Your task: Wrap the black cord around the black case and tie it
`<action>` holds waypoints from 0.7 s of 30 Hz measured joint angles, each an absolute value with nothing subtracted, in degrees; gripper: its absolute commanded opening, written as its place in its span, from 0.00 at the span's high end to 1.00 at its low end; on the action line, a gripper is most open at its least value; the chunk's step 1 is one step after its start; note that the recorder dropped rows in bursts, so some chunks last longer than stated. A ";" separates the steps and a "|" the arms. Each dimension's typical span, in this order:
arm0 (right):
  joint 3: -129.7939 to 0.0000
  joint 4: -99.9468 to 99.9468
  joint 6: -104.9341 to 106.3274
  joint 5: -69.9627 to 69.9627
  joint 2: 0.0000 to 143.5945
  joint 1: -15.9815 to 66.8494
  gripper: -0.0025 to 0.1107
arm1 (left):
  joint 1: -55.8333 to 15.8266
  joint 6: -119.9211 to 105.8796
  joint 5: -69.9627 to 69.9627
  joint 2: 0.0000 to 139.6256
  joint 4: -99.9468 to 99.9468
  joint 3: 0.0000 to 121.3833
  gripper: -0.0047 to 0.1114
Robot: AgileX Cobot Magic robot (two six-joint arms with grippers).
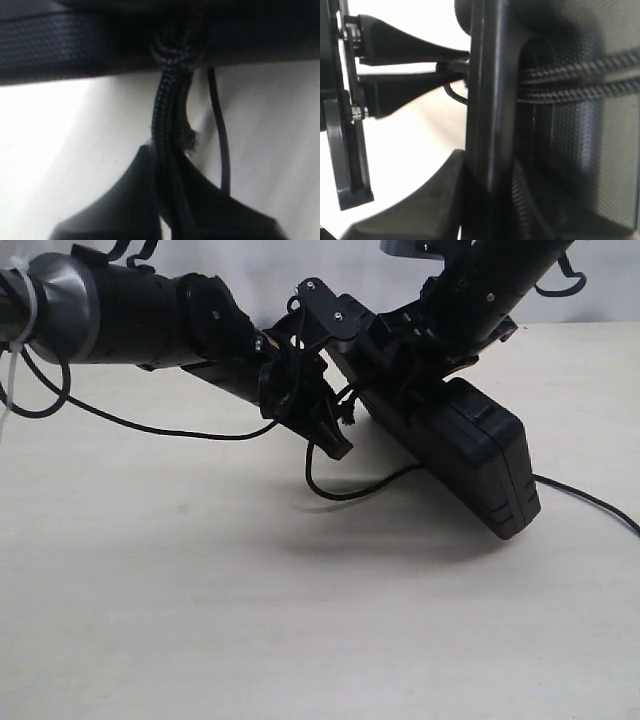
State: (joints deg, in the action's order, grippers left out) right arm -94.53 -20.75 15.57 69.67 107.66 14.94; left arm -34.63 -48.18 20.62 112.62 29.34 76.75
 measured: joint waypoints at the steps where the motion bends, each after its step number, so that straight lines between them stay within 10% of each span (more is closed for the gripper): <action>1: -94.53 -20.75 15.57 69.67 107.66 14.94 0.94 | -34.63 -48.18 19.99 112.62 30.00 76.75 0.96; 21: -94.53 -20.45 15.93 70.23 107.66 14.94 0.94 | -39.31 -51.34 10.76 112.62 36.33 76.75 0.96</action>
